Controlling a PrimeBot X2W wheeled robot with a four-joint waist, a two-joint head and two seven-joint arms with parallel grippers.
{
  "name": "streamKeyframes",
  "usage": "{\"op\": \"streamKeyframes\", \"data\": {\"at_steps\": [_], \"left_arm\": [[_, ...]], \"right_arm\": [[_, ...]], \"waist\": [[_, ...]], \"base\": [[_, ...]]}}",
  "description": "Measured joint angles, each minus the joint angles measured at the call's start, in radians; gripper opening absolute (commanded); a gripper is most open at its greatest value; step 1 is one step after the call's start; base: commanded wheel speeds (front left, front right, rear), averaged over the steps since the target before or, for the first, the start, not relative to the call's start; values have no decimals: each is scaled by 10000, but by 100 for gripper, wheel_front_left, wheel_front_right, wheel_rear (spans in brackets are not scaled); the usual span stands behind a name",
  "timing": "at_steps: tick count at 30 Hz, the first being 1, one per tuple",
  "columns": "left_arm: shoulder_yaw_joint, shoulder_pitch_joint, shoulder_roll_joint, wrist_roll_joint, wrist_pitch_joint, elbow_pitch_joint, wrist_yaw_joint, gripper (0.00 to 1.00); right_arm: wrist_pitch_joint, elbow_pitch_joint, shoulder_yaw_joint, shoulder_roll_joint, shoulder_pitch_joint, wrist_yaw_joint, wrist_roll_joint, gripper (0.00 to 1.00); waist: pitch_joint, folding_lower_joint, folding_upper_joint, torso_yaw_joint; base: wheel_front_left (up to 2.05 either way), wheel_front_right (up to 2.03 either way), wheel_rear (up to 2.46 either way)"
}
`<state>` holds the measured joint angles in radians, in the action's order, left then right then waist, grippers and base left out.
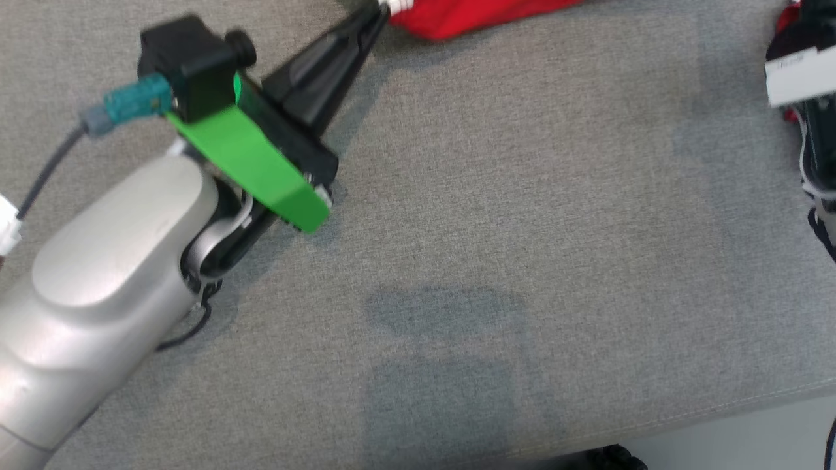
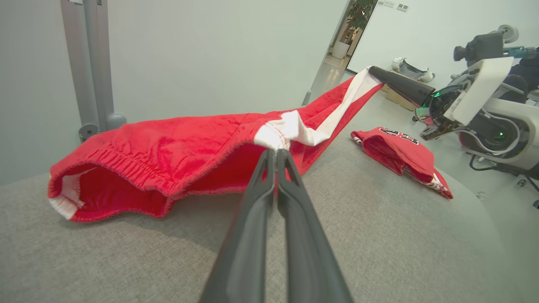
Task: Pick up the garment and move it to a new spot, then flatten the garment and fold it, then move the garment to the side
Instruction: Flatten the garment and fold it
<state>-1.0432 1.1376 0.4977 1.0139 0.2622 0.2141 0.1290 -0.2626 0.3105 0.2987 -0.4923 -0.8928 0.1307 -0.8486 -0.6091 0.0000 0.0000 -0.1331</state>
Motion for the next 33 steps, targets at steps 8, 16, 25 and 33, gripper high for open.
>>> {"op": "streamKeyframes", "data": {"at_steps": [8, 16, 25, 33], "left_arm": [[-40, -2948, 564, 36, 2, -932, 0, 0], [479, -5570, 752, -456, 2, -1676, 0, 0], [589, -7450, 955, -694, 2, -2558, 0, 0], [876, -7451, 127, 21, 2, -2345, 0, 0]], "right_arm": [[-2, -1104, -272, -650, 3558, 0, 194, 0], [-2, -2046, -453, -1039, 6348, 0, 251, 0], [-2, -3350, -1246, -1225, 8896, 0, 431, 0], [604, -3315, -1442, -1482, 8630, 0, 667, 0]], "waist": [[1287, -1, 0, 116], [2512, -1, 0, 320], [3554, -1, 0, 666], [3882, -2, 0, 1194]], "base": [[0, 0, 0], [0, 0, 0], [0, 0, 0], [0, 0, 0]]}}
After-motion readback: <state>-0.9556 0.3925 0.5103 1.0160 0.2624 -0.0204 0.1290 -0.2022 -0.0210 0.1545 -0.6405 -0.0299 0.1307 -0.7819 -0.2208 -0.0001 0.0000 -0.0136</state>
